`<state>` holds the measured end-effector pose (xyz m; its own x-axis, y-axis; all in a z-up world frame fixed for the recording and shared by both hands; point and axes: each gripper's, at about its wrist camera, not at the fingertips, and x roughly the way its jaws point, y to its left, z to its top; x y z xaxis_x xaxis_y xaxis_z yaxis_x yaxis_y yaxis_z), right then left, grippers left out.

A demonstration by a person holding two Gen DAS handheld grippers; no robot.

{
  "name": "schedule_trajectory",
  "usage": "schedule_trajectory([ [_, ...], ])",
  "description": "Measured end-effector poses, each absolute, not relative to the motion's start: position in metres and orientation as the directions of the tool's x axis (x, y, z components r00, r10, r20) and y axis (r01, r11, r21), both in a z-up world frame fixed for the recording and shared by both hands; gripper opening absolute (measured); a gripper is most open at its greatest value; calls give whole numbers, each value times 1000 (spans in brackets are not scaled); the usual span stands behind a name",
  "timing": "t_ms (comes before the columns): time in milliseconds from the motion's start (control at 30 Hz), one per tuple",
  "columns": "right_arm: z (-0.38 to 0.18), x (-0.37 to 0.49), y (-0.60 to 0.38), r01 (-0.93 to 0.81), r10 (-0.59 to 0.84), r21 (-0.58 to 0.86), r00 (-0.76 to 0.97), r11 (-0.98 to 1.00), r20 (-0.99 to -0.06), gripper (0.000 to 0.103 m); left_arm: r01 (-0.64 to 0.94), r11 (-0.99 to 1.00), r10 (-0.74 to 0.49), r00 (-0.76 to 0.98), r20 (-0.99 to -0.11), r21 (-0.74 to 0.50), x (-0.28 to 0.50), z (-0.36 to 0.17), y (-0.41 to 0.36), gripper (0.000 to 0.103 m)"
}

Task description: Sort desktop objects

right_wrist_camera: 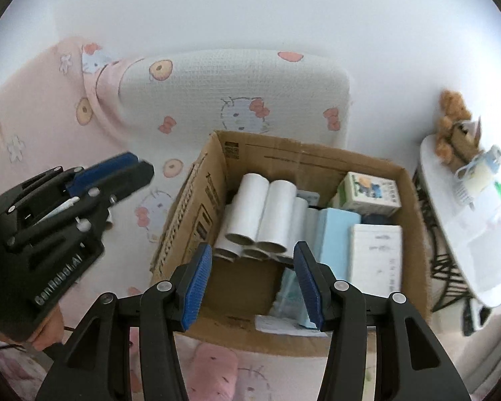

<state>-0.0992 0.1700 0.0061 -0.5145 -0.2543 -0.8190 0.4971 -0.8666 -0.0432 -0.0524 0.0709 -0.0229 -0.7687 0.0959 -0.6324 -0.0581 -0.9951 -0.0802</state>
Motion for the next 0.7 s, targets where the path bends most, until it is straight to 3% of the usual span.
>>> schedule_trajectory([
  [133, 6, -88, 163, 527, -257, -65, -513, -847, -819, 48, -88, -990, 136, -734, -666, -106, -48, -32, 72, 36],
  [233, 4, -83, 160, 491, -171, -153, -553, -857, -816, 48, -95, -988, 152, -726, -671, -121, -40, -33, 69, 48],
  [333, 6, -78, 163, 440, -80, -251, -607, -862, -791, 48, -93, -991, 135, -731, -669, -99, -31, -30, 68, 50],
  [700, 15, -64, 162, 474, -106, -266, -622, -840, -776, 48, -89, -995, 33, -749, -662, 50, -14, -19, 78, 53],
])
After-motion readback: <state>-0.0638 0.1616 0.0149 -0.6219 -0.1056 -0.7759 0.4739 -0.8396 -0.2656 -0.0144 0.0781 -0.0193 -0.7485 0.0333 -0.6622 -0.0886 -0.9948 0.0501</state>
